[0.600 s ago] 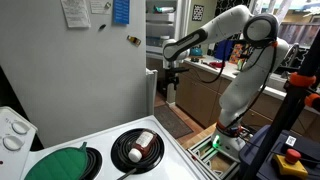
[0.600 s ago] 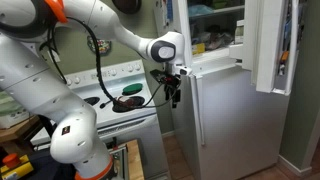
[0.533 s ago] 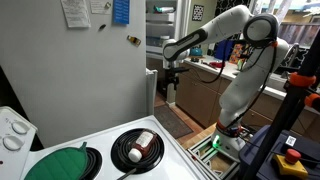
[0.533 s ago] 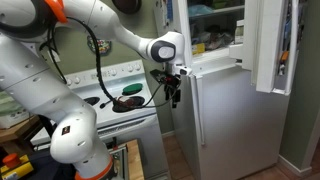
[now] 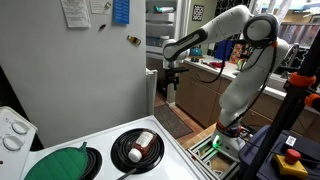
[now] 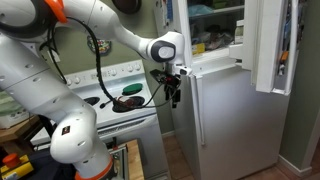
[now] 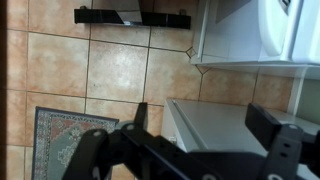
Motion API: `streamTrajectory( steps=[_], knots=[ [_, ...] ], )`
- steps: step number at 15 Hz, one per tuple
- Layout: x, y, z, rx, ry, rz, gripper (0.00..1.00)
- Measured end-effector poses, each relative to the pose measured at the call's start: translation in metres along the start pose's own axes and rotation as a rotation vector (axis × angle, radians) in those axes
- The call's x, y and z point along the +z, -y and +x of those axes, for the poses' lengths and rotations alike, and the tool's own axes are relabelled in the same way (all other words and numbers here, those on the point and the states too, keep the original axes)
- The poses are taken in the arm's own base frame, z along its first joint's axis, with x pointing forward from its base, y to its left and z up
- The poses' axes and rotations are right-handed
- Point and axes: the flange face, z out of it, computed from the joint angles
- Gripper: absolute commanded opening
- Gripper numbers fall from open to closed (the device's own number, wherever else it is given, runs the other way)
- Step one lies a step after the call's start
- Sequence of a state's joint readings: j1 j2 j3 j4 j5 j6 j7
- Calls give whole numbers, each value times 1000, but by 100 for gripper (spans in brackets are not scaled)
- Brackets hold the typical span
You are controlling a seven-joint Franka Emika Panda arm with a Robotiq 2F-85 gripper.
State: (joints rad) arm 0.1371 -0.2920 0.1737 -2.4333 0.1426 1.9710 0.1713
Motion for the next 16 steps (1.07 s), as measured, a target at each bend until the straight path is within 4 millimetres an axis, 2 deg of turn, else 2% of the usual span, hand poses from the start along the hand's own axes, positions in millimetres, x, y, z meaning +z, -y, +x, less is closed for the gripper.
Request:
streamTrajectory(
  steps=[10, 13, 16],
  knots=[
    [-2, 0, 0, -7, -5, -1, 100],
    [-23, 1, 4, -46, -56, -34, 100],
    [-62, 5, 5, -119, -154, -137, 100]
  ],
)
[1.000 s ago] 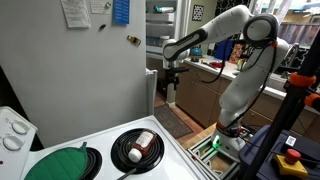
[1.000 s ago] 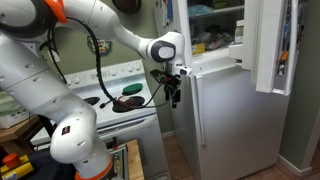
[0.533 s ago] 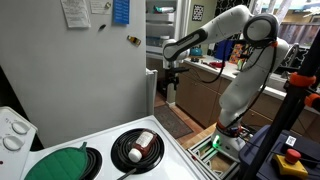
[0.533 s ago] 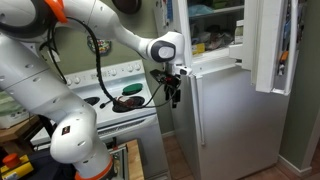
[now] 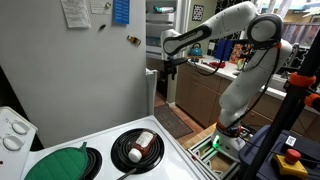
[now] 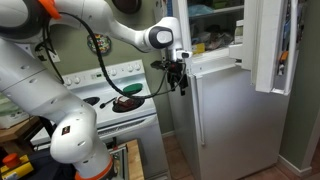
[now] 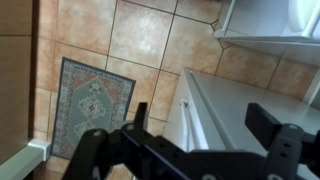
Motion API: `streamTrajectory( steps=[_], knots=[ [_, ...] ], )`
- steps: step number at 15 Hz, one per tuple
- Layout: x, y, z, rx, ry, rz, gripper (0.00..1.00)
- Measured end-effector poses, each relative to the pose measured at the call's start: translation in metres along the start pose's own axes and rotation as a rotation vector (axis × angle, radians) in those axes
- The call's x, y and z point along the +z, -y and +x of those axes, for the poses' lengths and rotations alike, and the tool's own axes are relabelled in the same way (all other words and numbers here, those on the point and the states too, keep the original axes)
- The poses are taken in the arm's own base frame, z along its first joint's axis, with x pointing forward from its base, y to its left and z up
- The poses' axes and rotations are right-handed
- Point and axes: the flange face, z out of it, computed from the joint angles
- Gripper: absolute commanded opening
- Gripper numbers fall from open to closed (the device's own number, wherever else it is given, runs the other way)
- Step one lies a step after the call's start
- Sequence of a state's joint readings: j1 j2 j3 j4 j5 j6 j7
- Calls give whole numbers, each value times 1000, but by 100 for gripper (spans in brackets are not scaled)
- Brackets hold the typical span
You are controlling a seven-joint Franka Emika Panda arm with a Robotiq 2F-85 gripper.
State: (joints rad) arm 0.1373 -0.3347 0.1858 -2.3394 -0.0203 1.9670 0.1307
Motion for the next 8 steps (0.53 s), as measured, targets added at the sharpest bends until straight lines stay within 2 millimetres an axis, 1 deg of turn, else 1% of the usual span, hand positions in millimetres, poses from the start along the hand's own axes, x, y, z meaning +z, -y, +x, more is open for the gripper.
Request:
streamTrajectory(
  steps=[3, 5, 6, 8],
  knots=[
    [-44, -1, 4, -62, -104, -136, 100],
    [-70, 1, 4, -90, -166, -204, 100],
    [-76, 2, 4, -92, -181, -208, 100],
    [-75, 2, 4, -91, -179, -207, 100]
  ],
)
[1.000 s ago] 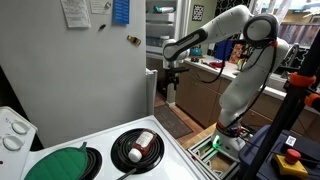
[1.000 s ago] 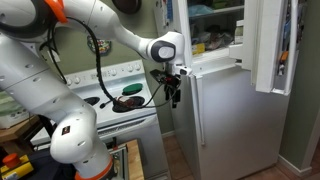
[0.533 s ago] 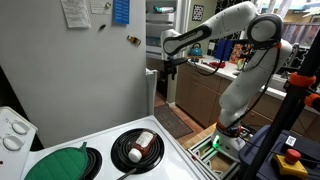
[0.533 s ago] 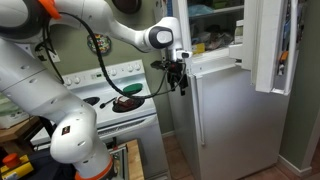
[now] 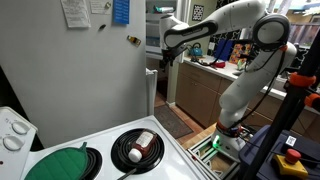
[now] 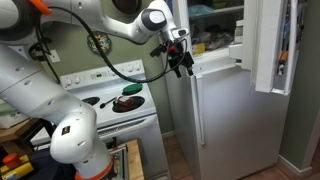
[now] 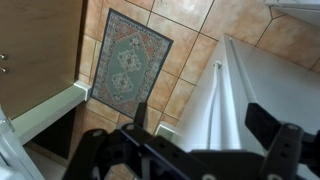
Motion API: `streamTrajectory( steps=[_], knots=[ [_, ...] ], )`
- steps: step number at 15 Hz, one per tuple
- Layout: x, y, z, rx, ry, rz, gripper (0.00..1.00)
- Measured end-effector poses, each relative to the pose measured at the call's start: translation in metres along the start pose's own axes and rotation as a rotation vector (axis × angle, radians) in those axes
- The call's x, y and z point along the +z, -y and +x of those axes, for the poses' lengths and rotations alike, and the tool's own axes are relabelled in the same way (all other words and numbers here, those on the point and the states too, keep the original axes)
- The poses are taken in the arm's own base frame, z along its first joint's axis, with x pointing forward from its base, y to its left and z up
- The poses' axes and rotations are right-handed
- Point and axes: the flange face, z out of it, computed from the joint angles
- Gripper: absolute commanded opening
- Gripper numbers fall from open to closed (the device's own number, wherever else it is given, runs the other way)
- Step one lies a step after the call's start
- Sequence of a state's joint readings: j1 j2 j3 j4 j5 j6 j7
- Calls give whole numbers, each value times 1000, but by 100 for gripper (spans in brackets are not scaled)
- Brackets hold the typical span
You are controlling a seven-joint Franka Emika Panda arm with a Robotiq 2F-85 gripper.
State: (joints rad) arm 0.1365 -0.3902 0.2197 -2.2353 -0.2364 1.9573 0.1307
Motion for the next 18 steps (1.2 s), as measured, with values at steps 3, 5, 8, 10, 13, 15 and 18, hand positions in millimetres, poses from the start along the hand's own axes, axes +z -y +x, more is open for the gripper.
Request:
streamTrajectory(
  steps=[3, 5, 8, 10, 13, 15, 18],
  knots=[
    [4, 1, 1, -2, 8, 1, 100],
    [4, 1, 1, -2, 9, 2, 100],
    [-11, -2, 7, -34, -49, -32, 100],
    [-38, -6, 13, -93, -116, -90, 100],
    [-83, -12, 16, -184, -223, -172, 100],
    [-110, -18, 16, -235, -305, -216, 100],
    [-141, -26, 12, -278, -412, -264, 100]
  ],
)
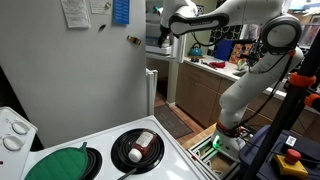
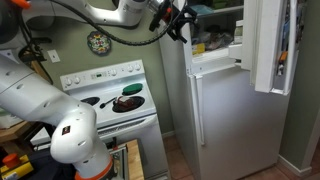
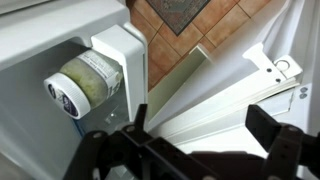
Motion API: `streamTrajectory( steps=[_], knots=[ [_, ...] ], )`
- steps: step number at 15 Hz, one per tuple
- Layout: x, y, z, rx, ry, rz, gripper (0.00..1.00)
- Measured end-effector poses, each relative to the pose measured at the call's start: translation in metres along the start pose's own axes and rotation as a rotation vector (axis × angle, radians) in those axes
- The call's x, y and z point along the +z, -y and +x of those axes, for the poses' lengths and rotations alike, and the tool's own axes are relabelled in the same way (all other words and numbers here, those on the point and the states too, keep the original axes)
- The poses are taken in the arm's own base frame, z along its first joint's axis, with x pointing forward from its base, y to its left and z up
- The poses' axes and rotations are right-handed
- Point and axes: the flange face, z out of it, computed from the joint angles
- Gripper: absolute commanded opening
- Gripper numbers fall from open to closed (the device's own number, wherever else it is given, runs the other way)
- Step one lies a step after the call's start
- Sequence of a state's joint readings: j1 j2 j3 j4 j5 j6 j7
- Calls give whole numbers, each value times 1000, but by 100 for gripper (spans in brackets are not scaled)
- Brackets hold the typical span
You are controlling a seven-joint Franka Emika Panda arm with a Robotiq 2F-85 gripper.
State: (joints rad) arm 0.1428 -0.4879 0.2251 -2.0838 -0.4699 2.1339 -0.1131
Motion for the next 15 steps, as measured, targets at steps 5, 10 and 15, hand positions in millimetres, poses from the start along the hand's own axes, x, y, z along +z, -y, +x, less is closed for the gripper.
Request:
streamTrajectory(
  steps=[5, 10, 15],
  knots=[
    [-6, -3, 0, -9, -13, -10, 100],
    [-28, -25, 11, 22, -121, -49, 100],
    [-64, -52, 27, 31, -286, -127, 100]
  ],
)
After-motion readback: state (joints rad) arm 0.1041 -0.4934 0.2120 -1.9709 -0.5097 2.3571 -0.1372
